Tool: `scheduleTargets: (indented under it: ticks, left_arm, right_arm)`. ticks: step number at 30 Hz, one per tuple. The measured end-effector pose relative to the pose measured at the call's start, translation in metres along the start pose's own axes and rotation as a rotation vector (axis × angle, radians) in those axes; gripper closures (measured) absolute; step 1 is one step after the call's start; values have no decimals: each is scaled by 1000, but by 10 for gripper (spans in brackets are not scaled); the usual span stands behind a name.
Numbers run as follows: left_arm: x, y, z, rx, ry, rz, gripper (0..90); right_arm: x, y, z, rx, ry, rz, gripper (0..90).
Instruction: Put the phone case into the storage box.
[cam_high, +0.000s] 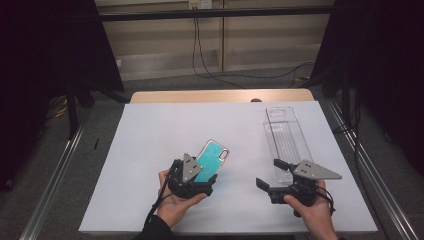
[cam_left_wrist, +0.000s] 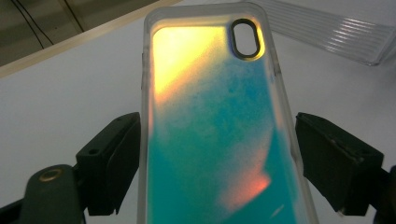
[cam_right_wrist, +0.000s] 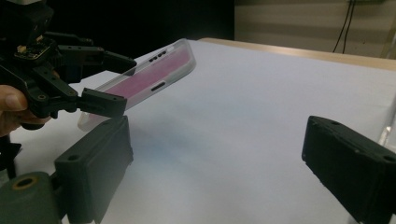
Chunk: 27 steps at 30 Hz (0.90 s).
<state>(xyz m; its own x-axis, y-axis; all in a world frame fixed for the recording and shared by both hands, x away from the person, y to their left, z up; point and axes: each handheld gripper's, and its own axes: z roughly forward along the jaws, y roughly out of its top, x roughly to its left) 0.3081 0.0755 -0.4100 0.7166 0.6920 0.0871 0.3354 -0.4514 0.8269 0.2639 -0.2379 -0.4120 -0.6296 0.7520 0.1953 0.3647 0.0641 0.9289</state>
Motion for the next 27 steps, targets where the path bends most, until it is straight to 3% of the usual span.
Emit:
scheduleTargets:
  ticks: [3, 12, 18, 23, 27]
  left_arm:
    - [0, 0, 1, 3, 0, 2, 170]
    - [-6, -1, 7, 10, 6, 5, 169]
    - [-11, 2, 9, 6, 7, 13, 170]
    - [-14, 3, 10, -2, 5, 20, 170]
    - [-15, 5, 11, -5, 9, 22, 170]
  right_arm:
    - [4, 5, 7, 21, -8, -8, 79]
    - [12, 14, 24, 85, 34, 29, 88]
    - [13, 19, 34, 134, 30, 77, 106]
    - [13, 22, 43, 172, -8, 89, 111]
    - [12, 26, 48, 206, 1, 108, 113]
